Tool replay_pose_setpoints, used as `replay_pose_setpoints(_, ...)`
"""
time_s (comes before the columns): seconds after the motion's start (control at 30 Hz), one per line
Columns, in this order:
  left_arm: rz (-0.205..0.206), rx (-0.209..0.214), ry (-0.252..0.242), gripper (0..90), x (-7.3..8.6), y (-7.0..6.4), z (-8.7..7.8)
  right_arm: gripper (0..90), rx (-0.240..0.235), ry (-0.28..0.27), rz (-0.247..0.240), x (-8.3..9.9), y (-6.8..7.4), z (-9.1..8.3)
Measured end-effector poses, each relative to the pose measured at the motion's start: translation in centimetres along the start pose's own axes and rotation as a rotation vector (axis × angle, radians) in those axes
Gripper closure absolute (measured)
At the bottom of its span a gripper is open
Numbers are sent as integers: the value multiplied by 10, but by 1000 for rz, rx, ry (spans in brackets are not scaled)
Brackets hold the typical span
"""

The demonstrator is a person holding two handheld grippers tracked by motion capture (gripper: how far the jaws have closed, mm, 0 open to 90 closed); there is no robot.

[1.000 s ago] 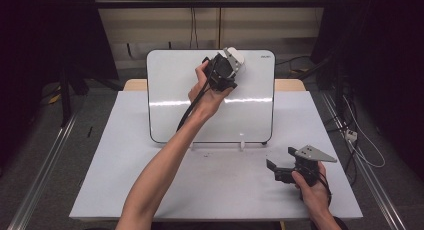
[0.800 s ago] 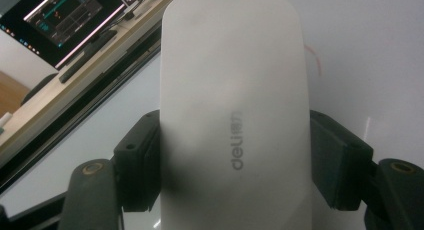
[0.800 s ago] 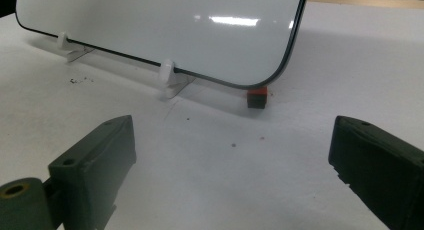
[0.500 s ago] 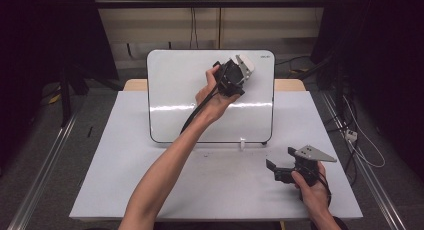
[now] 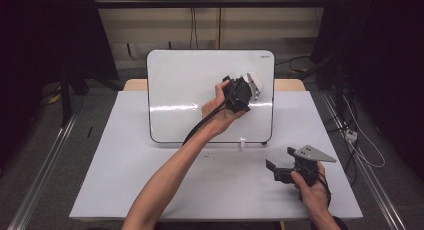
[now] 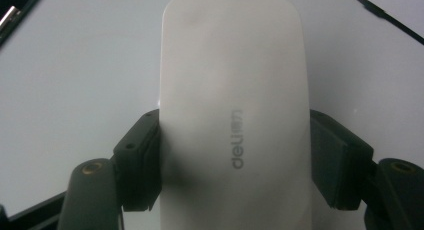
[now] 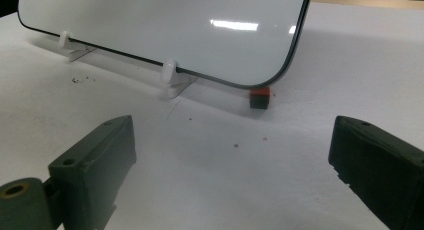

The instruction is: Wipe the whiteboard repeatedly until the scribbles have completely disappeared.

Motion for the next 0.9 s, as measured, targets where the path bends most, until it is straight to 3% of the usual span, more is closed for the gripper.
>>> replay_pose_setpoints(0.27, 17, 44, -13, 311, 15, -20, -7, 54, 3, 2, -2, 0, 0, 0)
replay_pose_setpoints(0.33, -17, 75, -26, 311, 20, -21, -9, 53, 3, 2, -2, 0, 0, 0)
replay_pose_setpoints(0.4, -85, 140, -44, 312, 23, -20, -11, 53, 4, 1, -3, 0, 0, 0)
replay_pose_setpoints(0.5, -142, 180, -62, 312, 27, -18, -14, 54, 5, 3, -3, 0, 0, -1)
replay_pose_setpoints(0.73, -181, 191, -99, 312, 37, -18, -28, 53, 8, 3, -5, -1, 1, -1)
replay_pose_setpoints(0.9, -209, 181, -120, 311, 42, -11, -42, 54, 9, 3, -2, -1, 1, 0)
Point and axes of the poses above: each handheld gripper's, and its own axes: z roughly forward along the jaws, x roughly out of its underside, y roughly to its left, the point moved 4 cm from there along z, roughly forward along the jaws, and after that the axes turned 4 degrees about -y, right-handed, at the moved point
